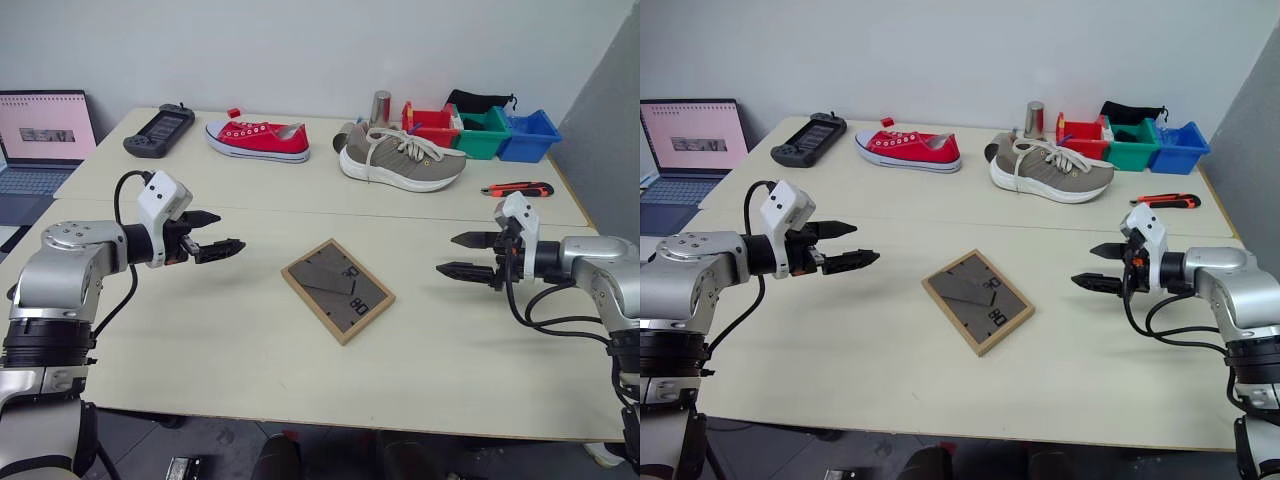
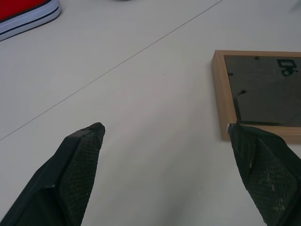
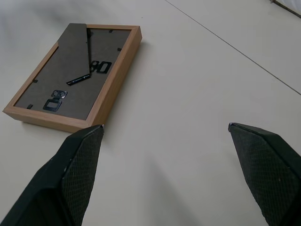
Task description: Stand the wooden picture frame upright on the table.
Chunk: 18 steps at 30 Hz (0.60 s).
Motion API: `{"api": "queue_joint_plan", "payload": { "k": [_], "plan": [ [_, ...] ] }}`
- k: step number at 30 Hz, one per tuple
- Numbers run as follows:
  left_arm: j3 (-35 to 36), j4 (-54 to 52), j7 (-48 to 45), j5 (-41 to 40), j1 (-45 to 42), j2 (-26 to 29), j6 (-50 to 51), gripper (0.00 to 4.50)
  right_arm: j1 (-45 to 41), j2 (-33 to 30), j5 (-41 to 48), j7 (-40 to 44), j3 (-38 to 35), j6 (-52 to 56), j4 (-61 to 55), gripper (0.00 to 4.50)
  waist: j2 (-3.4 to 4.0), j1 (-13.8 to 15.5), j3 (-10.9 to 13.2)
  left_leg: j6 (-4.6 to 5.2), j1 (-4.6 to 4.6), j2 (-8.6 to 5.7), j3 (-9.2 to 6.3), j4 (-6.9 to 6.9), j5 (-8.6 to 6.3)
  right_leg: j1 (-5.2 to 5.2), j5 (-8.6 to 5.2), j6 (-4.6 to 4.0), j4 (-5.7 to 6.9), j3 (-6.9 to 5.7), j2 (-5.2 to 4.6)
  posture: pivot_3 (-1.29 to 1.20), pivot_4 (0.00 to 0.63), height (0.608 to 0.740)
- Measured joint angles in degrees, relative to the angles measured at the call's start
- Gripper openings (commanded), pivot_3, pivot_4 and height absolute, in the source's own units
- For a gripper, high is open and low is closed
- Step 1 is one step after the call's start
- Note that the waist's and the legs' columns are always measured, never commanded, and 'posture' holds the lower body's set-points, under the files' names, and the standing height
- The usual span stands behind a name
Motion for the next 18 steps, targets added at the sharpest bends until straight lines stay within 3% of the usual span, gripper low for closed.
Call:
{"api": "queue_joint_plan", "payload": {
  "k": [18],
  "plan": [
    [0.0,1.0,0.0,0.9,-1.1,0.0,1.5,4.5,-0.4,0.1,-0.1,0.2,0.1,-0.2,0.1,4.49,0.0,0.0,0.0,0.0,0.01,0.0,0.0,0.01,0.0,0.0,0.0,0.0,0.02,0.0,0.0,0.0,0.15,0.74]
  ]
}}
